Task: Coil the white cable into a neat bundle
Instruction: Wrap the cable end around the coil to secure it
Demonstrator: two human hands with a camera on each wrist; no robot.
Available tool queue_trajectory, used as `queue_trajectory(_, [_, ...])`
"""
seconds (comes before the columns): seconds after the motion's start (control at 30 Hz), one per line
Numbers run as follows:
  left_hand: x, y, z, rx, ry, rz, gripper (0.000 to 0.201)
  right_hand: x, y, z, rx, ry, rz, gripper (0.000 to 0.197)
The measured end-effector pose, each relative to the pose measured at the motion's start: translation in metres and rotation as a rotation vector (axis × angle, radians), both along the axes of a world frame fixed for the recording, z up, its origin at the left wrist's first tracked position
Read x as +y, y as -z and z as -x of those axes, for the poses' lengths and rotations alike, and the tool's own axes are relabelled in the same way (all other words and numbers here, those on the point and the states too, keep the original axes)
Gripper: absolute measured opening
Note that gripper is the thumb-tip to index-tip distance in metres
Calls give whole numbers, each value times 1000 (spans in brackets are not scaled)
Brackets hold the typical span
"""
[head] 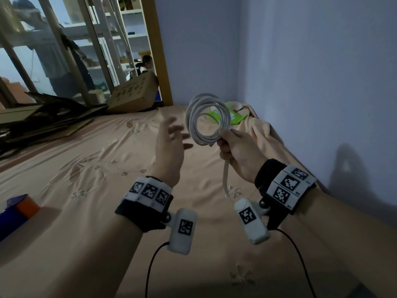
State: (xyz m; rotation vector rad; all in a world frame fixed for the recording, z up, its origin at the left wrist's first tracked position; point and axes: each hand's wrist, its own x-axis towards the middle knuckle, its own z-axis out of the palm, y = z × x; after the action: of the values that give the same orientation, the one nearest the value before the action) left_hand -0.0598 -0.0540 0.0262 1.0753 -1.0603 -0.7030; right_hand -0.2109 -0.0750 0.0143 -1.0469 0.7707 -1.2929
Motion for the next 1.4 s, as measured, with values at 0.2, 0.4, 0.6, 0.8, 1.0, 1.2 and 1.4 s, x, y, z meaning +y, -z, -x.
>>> queue_trajectory(0.2, [6,-1,1,58,386,-194,16,3,-4,1,60,-96,45,22])
queue_trajectory(0.4, [7,1,-3,10,567,-269,21,6,3,5,229,-135,141,21])
queue_trajectory(0.6, [9,3,-1,-129,453,-241,15,6,10,1,229,4,151,14])
queue_trajectory(0.8, [13,4,-2,-115,414,-226,26,12,12,-1,269,-2,174,13])
queue_trajectory(1.0, [15,9,11,-78,326,-196,20,13,12,-5,564,157,204,22])
queue_trajectory(1.2, [11,10,16,-300,122,-72,16,31,12,-1,574,89,244,38])
queue_trajectory(1.4, [10,9,8,-298,94,-42,14,37,-1,-14,332,78,226,33])
